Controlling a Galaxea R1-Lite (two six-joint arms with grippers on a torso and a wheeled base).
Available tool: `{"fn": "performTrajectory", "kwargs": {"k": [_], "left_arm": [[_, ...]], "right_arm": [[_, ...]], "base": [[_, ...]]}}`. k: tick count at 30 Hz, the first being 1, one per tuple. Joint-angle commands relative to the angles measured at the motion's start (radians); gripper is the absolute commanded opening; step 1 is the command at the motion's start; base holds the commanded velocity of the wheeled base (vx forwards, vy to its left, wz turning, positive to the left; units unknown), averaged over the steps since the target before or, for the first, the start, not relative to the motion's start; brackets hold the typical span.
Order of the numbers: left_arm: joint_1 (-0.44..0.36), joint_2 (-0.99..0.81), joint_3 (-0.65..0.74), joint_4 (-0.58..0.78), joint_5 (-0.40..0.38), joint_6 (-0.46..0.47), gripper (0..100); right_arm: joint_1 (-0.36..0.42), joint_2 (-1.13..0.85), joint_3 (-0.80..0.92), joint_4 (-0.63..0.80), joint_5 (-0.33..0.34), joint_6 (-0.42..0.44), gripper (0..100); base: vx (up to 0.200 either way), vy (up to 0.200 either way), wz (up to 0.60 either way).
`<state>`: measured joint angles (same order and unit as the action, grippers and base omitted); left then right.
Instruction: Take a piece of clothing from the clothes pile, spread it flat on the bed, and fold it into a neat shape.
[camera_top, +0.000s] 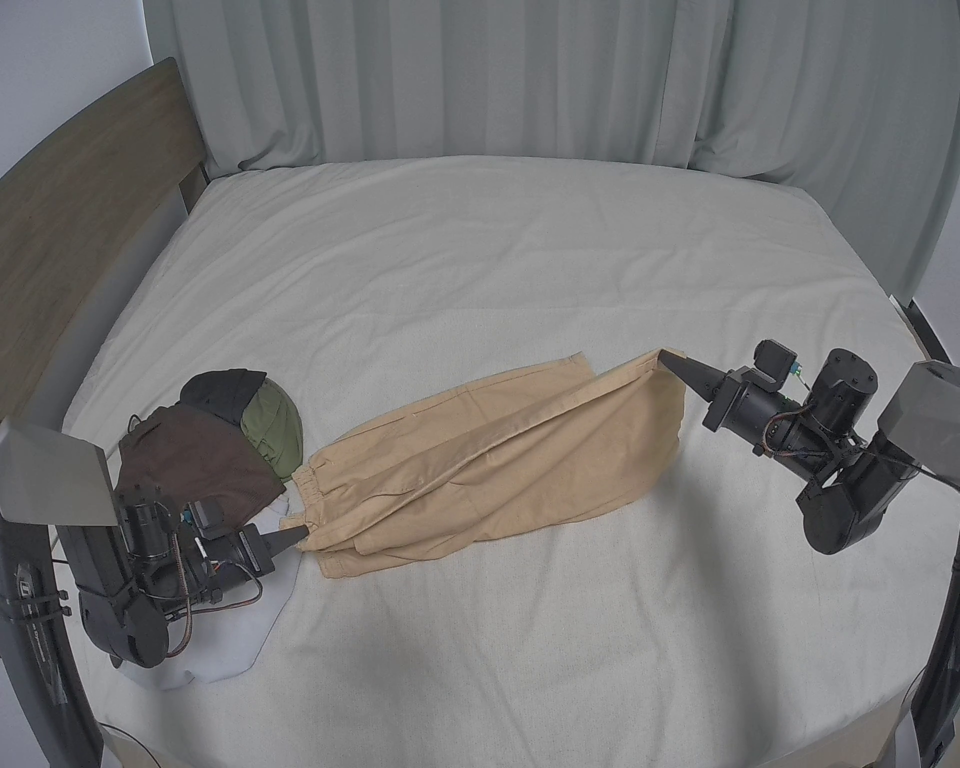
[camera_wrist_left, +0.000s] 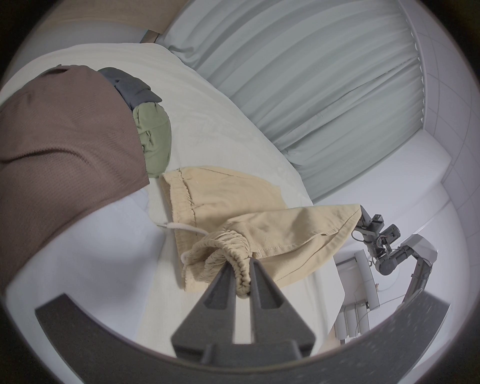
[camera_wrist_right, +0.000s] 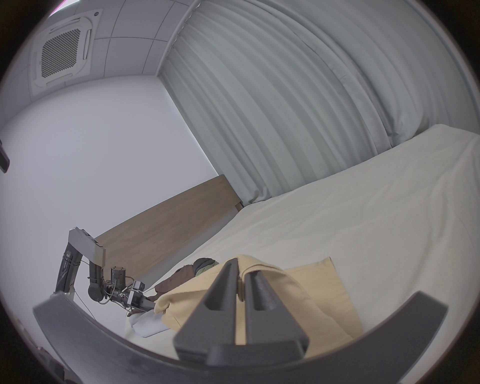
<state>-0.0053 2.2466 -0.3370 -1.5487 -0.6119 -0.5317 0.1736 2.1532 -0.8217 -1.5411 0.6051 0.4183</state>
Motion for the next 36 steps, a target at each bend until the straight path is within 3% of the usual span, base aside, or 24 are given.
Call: {"fn": "performTrajectory", "kwargs": {"k": [1, 20, 27, 36], "left_arm": [[-0.001, 0.002, -0.025, -0.001, 0.017, -0.019, 0], [-0.012, 0.007, -0.051, -0.001, 0.044, -0.039, 0], [-0.016, 0.008, -0.071, 0.001, 0.046, -0.085, 0], [-0.051, 0.034, -0.12, -0.001, 0.129, -0.136, 0]], "right_arm": [[-0.002, 0.04, -0.042, -0.001, -0.001, 0.0, 0], [-0.009, 0.146, -0.198, -0.001, -0.001, -0.001, 0], [-0.011, 0.192, -0.264, 0.002, -0.001, -0.001, 0], [-0.011, 0.238, -0.318, 0.012, -0.002, -0.001, 0]], "base": [[0.0, 0.0, 0.0], [0.0, 0.0, 0.0], [0.0, 0.0, 0.0], [0.0, 0.0, 0.0]]}}
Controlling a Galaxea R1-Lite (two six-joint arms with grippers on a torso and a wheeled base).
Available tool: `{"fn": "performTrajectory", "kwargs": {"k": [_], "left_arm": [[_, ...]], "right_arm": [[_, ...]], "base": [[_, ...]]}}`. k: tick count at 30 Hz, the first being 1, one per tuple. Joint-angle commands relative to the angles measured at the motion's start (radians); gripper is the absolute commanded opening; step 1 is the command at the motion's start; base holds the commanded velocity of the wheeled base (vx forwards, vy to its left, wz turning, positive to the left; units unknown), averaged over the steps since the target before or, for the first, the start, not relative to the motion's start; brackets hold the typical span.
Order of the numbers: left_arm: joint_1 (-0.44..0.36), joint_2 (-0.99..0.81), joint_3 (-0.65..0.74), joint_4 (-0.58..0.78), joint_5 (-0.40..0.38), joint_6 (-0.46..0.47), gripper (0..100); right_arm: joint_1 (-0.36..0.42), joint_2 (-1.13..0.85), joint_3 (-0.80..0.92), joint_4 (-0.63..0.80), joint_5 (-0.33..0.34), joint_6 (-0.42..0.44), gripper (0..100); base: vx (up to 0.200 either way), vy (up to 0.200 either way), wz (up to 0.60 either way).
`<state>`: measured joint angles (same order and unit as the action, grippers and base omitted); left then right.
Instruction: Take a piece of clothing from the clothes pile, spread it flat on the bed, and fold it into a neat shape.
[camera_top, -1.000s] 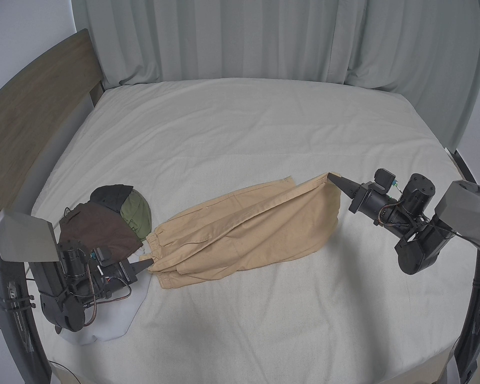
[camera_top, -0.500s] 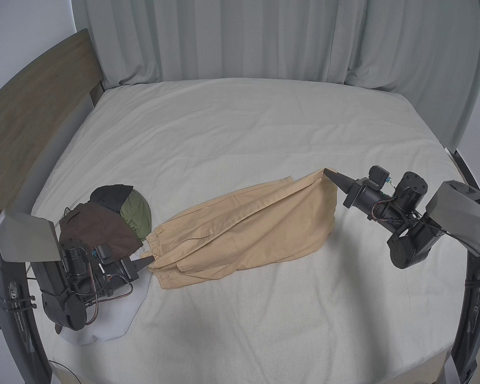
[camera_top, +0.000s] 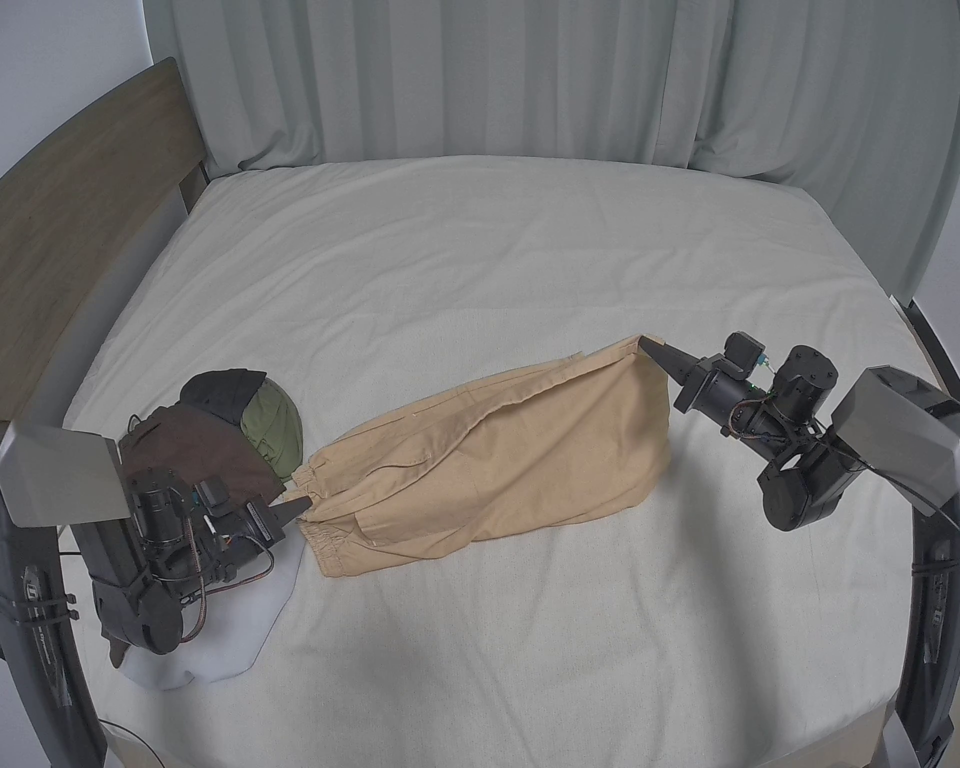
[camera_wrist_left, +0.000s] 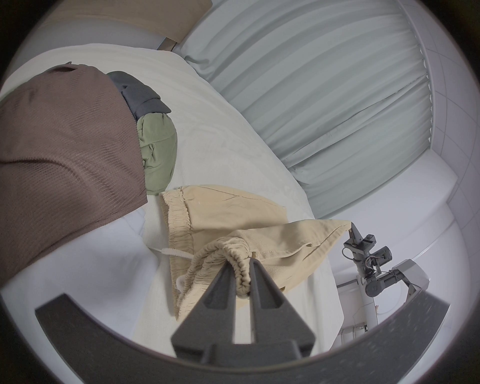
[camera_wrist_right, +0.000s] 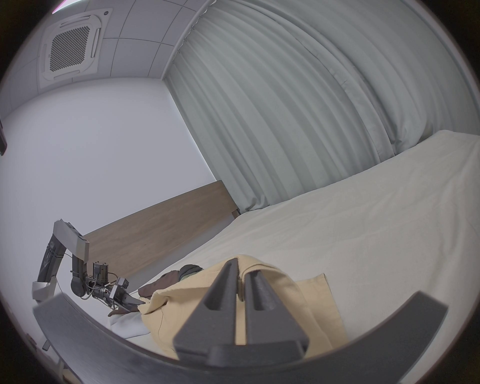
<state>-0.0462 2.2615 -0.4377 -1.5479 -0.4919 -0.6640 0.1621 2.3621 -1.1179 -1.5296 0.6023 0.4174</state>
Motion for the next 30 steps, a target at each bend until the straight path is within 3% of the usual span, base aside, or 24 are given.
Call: {"fn": "performTrajectory", "kwargs": {"k": [1, 30], "left_arm": [[-0.011, 0.023, -0.023, -0.001, 0.012, -0.003, 0], [-0.003, 0.064, -0.099, -0.001, 0.056, -0.052, 0]], "right_arm": [[0.0, 0.035, -0.03, 0.0, 0.001, 0.0, 0], [-0.006, 0.138, -0.254, 0.121, -0.001, 0.0, 0]], "base": [[0.0, 0.0, 0.0], [0.0, 0.0, 0.0]]}}
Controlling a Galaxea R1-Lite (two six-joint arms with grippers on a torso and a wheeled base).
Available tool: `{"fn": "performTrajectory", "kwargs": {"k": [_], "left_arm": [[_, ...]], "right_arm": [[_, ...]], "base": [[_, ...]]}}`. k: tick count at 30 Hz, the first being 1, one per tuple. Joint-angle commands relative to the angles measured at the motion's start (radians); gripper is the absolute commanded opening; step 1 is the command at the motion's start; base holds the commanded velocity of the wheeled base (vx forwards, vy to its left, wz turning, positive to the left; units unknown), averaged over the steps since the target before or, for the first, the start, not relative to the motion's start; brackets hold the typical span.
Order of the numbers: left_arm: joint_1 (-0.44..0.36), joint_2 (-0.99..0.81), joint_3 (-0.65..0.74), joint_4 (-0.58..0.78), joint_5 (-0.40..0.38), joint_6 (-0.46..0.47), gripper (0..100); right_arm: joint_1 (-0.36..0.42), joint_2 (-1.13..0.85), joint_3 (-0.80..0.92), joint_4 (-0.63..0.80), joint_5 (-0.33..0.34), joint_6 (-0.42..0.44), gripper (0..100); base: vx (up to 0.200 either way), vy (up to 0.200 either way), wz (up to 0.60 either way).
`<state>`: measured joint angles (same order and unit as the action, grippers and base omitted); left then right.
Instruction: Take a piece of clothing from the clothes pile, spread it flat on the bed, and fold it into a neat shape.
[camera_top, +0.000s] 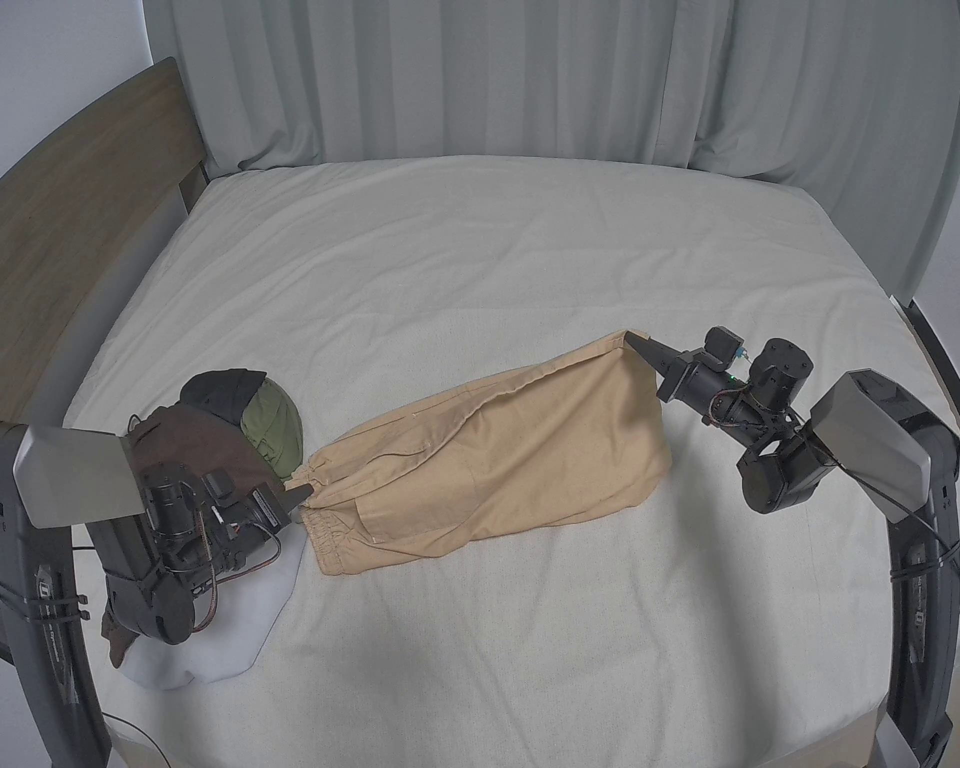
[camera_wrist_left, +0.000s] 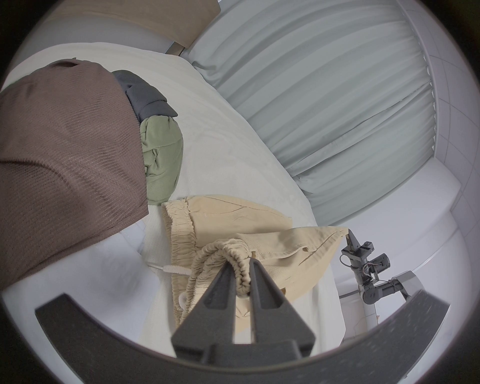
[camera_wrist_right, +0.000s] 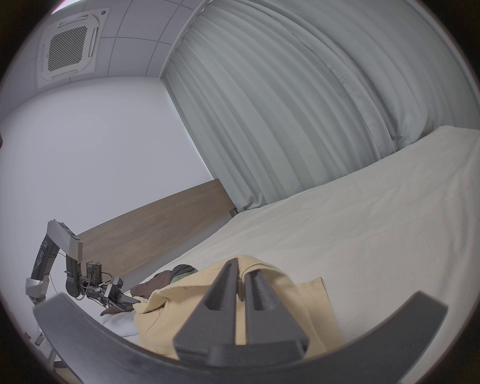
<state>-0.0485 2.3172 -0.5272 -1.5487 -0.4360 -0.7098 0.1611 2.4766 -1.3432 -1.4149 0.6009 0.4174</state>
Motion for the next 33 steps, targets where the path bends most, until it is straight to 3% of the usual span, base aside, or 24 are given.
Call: {"fn": "performTrajectory", "kwargs": {"k": [1, 8, 33], "left_arm": [[0.001, 0.011, -0.013, -0.001, 0.002, -0.01, 0], [0.006, 0.034, -0.042, -0.001, 0.049, -0.011, 0], [0.013, 0.053, -0.056, -0.001, 0.051, -0.01, 0]], "right_arm": [[-0.005, 0.03, -0.039, 0.016, 0.0, 0.0, 0], [-0.006, 0.058, -0.093, 0.047, -0.004, -0.002, 0], [-0.005, 0.12, -0.22, 0.142, -0.006, -0.014, 0]], "base": [[0.0, 0.0, 0.0], [0.0, 0.0, 0.0], [0.0, 0.0, 0.0]]}}
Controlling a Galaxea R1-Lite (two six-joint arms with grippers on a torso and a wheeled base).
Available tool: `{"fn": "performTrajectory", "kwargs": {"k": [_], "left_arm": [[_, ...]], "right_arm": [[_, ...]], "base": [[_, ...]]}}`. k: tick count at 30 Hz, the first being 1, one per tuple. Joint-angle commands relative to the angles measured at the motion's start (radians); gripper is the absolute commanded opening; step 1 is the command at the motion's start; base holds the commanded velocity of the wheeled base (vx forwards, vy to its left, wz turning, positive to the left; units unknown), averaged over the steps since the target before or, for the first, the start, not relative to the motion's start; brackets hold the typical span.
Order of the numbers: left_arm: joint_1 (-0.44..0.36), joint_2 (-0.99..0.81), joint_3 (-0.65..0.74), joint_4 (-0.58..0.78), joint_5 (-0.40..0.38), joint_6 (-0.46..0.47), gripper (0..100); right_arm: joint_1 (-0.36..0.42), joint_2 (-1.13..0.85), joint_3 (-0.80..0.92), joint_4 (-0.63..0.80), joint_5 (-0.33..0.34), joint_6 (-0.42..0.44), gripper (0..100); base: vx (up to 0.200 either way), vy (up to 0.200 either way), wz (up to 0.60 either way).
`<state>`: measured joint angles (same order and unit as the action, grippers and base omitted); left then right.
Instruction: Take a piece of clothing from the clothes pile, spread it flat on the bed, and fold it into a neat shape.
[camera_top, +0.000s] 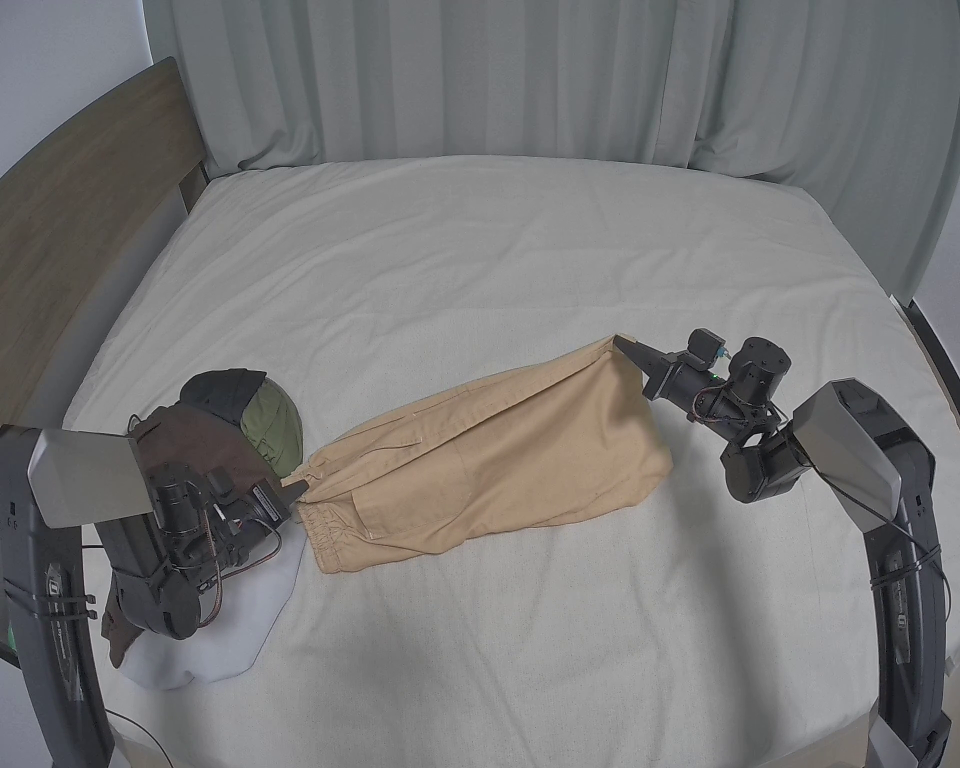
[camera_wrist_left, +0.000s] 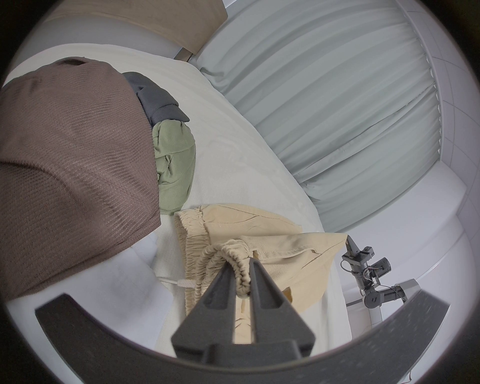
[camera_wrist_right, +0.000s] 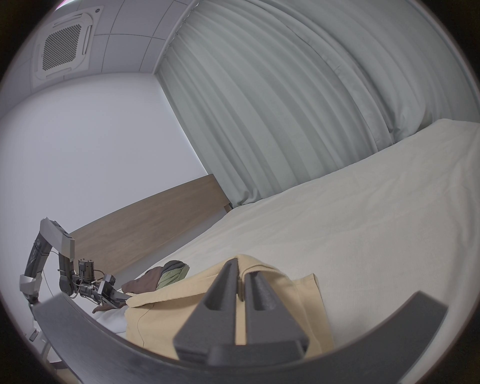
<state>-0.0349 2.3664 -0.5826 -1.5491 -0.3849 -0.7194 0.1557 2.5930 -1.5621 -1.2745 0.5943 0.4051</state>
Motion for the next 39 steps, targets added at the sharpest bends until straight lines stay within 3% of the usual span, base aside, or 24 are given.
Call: {"fn": "performTrajectory", "kwargs": {"k": [1, 2, 3, 10, 19, 26, 39], "left_arm": [[0.0, 0.004, -0.002, 0.0, 0.001, 0.0, 0], [0.0, 0.004, -0.003, 0.0, 0.001, 0.0, 0], [0.0, 0.004, -0.003, 0.0, 0.003, 0.0, 100], [0.032, -0.007, -0.053, 0.0, 0.046, -0.005, 100], [0.03, -0.044, -0.048, 0.0, 0.05, -0.006, 100], [0.029, -0.122, -0.039, 0.0, 0.05, -0.066, 100], [-0.026, -0.286, 0.027, 0.0, 0.037, -0.066, 100]], "right_arm": [[0.001, 0.004, -0.001, 0.0, 0.001, -0.002, 0], [0.001, 0.004, -0.001, 0.001, 0.002, -0.003, 100], [0.001, 0.003, -0.003, 0.003, 0.001, -0.005, 100], [0.011, -0.002, 0.037, 0.0, 0.001, -0.011, 100], [0.044, -0.013, 0.142, -0.011, 0.001, -0.08, 100], [0.067, -0.013, 0.197, -0.031, -0.005, -0.098, 100], [0.125, -0.016, 0.41, -0.138, -0.019, -0.1, 100]], "base": [[0.0, 0.0, 0.0], [0.0, 0.0, 0.0], [0.0, 0.0, 0.0], [0.0, 0.0, 0.0], [0.0, 0.0, 0.0], [0.0, 0.0, 0.0], [0.0, 0.0, 0.0]]}}
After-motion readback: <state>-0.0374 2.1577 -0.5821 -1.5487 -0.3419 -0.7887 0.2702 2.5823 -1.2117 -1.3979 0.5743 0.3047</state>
